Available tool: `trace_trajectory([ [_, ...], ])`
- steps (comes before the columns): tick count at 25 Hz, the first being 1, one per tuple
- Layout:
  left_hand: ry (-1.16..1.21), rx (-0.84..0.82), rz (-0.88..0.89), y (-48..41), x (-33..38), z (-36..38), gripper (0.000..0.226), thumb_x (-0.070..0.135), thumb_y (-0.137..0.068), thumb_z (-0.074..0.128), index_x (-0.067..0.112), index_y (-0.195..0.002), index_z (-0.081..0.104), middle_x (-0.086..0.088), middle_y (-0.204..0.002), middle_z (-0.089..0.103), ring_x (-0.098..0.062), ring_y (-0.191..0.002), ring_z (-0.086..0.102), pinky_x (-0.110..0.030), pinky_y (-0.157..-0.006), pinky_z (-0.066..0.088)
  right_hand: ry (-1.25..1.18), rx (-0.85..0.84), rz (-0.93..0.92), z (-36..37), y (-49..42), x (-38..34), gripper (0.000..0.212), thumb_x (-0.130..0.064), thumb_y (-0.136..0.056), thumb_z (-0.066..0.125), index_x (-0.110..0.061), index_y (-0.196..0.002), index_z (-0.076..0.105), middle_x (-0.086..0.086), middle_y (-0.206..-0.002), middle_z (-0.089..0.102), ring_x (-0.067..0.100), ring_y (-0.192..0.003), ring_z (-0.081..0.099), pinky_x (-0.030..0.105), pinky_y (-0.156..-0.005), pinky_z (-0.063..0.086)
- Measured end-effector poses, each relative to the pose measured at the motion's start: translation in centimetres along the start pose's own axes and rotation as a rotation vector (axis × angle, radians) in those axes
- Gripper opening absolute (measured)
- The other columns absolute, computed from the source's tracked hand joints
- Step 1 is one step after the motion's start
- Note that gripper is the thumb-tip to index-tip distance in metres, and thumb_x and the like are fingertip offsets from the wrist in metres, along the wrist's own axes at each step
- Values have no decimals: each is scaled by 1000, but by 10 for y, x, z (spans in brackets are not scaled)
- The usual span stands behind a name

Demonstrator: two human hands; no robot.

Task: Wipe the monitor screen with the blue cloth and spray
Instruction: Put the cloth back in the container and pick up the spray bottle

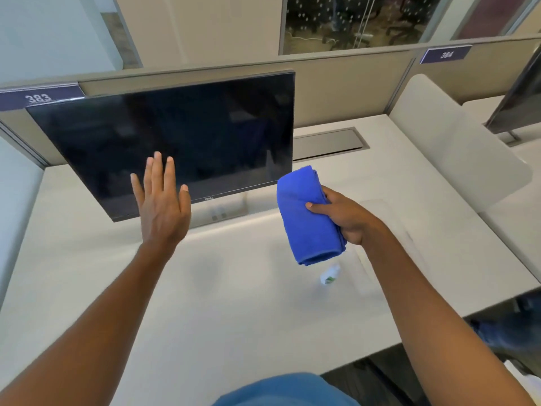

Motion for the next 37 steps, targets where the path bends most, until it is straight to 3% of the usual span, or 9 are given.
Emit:
trace_trajectory([
  [7,135,-278,-4,105,60,82,61,34,-111,28,11,-168,28,-9,-179,20,-27,-167,15,-54,-135,8,-97,13,92,-106,31,41,46,-21,-95,73,-30,-139,64,3,-134,74,26,-115,76,37,-80,65],
  [14,215,-522,-28,192,94,138,66,41,-110,22,15,-171,24,-2,-180,13,-19,-168,7,-47,-137,4,-129,62,241,-186,43,113,53,-21,-91,75,-24,-142,63,7,-138,71,27,-113,76,38,-80,64],
  [19,138,-644,-58,236,90,160,71,45,-108,16,15,-172,17,-4,-181,7,-18,-168,1,-43,-137,-2,-118,28,329,-189,27,150,53,-19,-92,75,-25,-143,61,6,-138,71,27,-118,74,40,-86,64],
  [28,21,-670,-17,245,90,164,72,43,-106,14,13,-172,11,-6,-181,1,-20,-168,-3,-43,-136,-7,-95,-3,398,-165,0,179,38,-10,-104,63,-16,-141,61,9,-135,71,28,-113,71,46,-95,58],
  [32,23,-656,-34,246,91,166,76,45,-104,10,11,-172,13,-7,-181,2,-21,-168,-2,-45,-136,-5,103,102,385,-165,-5,180,40,-15,-102,68,-11,-140,58,10,-131,71,28,-110,70,49,-99,56],
  [35,18,-634,-53,248,94,167,77,45,-103,9,10,-172,14,-8,-181,3,-23,-168,-1,-47,-136,-4,530,244,303,-175,-9,162,53,-29,-95,78,-13,-138,51,7,-129,65,29,-111,66,44,-92,55],
  [37,15,-618,-62,249,94,168,74,43,-105,12,10,-172,15,-8,-181,4,-23,-168,1,-48,-136,-2,807,329,257,-181,-11,150,69,-33,-91,82,-9,-144,46,12,-132,60,34,-117,63,45,-96,53],
])
Point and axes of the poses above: each hand's wrist, its own y-axis away from the middle knuckle, its own z-axis out of the palm, x = y × z, the point moved 10 cm from there along -y, towards the middle knuckle
